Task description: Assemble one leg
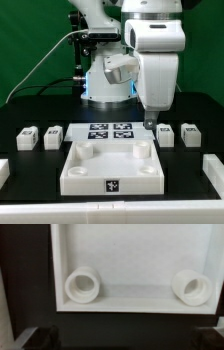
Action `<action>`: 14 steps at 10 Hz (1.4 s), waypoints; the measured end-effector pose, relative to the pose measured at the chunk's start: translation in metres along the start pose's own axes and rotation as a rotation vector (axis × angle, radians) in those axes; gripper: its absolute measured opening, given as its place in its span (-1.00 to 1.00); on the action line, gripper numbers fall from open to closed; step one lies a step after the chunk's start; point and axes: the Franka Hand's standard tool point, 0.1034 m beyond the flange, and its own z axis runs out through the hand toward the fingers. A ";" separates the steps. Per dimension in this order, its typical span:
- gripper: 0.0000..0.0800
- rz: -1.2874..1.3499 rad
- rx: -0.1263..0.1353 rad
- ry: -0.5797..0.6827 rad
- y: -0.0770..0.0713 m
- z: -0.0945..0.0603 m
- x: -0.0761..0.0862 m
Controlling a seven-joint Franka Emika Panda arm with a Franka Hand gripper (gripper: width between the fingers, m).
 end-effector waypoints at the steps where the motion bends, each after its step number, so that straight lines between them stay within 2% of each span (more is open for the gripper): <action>1: 0.62 0.000 0.000 0.000 0.000 0.000 0.000; 2: 0.62 0.001 0.006 0.000 -0.004 0.003 -0.001; 3: 0.62 -0.005 0.003 0.003 -0.021 0.013 -0.007; 5: 0.62 -0.015 0.032 0.015 -0.073 0.044 -0.028; 6: 0.62 -0.002 0.044 0.022 -0.084 0.057 -0.034; 7: 0.62 0.009 0.042 0.030 -0.088 0.069 -0.038; 8: 0.62 0.016 0.051 0.035 -0.091 0.078 -0.043; 10: 0.62 0.044 0.063 0.041 -0.083 0.092 -0.048; 13: 0.58 0.054 0.065 0.042 -0.084 0.093 -0.048; 14: 0.08 0.054 0.066 0.042 -0.084 0.093 -0.048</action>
Offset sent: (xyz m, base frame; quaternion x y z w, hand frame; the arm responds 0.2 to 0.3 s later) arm -0.0878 -0.0265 -0.0321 -0.0033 0.0288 -0.0405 0.9988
